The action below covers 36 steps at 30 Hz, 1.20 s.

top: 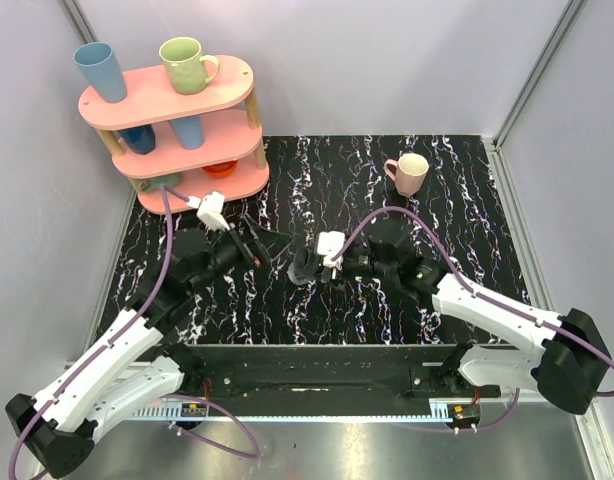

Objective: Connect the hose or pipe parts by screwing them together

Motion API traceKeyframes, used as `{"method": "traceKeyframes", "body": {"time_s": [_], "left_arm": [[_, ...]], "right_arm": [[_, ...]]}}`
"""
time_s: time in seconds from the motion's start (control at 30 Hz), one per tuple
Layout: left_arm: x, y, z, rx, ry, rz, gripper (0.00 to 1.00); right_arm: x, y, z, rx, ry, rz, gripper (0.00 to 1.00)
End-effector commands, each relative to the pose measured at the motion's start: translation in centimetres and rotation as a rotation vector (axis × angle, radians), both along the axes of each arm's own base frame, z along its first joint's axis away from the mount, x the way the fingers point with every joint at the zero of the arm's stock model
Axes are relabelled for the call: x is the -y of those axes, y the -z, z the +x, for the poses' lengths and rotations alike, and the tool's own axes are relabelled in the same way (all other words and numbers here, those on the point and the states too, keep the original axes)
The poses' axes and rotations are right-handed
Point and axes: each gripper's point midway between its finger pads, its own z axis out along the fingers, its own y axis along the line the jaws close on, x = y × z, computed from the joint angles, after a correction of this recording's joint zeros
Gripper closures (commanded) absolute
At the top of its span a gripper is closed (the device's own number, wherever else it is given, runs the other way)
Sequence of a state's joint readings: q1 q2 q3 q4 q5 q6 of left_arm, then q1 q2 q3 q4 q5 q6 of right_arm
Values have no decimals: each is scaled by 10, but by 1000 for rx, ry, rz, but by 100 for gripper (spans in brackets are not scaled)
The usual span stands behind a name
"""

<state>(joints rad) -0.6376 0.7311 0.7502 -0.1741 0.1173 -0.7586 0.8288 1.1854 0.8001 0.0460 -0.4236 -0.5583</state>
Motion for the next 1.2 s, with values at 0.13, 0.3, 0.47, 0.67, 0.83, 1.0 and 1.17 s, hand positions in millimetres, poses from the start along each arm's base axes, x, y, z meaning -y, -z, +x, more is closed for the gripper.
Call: {"method": "traceKeyframes", "body": {"time_s": [0.13,0.3,0.47,0.67,0.83,1.0,1.17], "left_arm": [[11,8,3,-498,-154,-307,6],[23,36,1,-644,-151,-282,7],[32,40,6,-656,-129,-270,7],[42,52,0,-682,-96,-244,16],[46,61,-5,-688,-87,-214,26],[44,57,0,-567,-65,-138,61],[51,44,-1,-194,137,-12,76]], "right_arm": [[-5,-34,10,179,48,59,100],[-11,-28,10,177,39,40,100],[-16,-21,8,173,28,19,100],[-17,-21,8,165,29,17,100],[-20,-22,7,153,18,16,100],[-24,-25,1,121,-10,24,100],[-28,-33,-14,63,-72,46,100]]}}
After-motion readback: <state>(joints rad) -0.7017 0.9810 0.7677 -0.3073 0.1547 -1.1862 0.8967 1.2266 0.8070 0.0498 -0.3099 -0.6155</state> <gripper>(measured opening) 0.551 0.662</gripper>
